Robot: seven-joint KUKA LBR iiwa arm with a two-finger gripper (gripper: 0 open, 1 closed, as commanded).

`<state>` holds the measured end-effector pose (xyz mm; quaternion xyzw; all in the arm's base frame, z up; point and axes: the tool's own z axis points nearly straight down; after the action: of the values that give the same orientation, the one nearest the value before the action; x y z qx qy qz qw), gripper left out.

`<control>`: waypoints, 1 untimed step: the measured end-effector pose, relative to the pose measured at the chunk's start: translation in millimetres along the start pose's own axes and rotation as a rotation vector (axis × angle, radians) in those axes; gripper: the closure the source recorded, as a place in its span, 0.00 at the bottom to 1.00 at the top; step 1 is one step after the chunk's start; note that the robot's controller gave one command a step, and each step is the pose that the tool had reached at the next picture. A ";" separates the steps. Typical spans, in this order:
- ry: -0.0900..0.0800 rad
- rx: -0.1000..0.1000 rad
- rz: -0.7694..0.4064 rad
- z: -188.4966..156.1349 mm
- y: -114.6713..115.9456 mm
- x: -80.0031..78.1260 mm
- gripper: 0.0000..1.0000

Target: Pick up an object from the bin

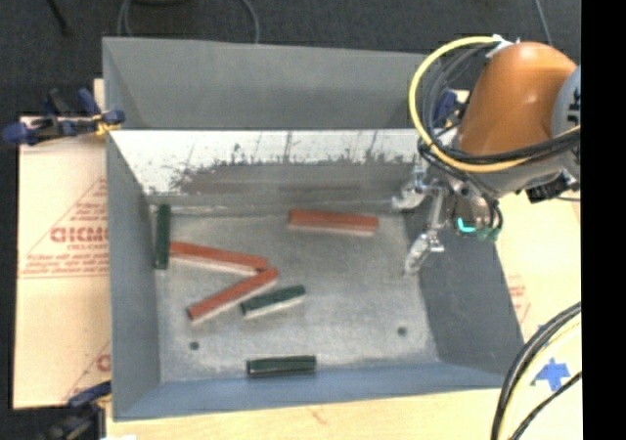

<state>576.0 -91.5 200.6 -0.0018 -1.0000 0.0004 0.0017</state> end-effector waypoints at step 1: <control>-0.007 0.001 -0.002 -4.5 0.3 -1.5 0.00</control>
Offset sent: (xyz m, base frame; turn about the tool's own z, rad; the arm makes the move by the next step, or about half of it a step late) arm 0.0727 0.0792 -0.0970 -0.0023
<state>577.6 -91.2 205.1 -0.0009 -1.0000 0.0009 -0.0020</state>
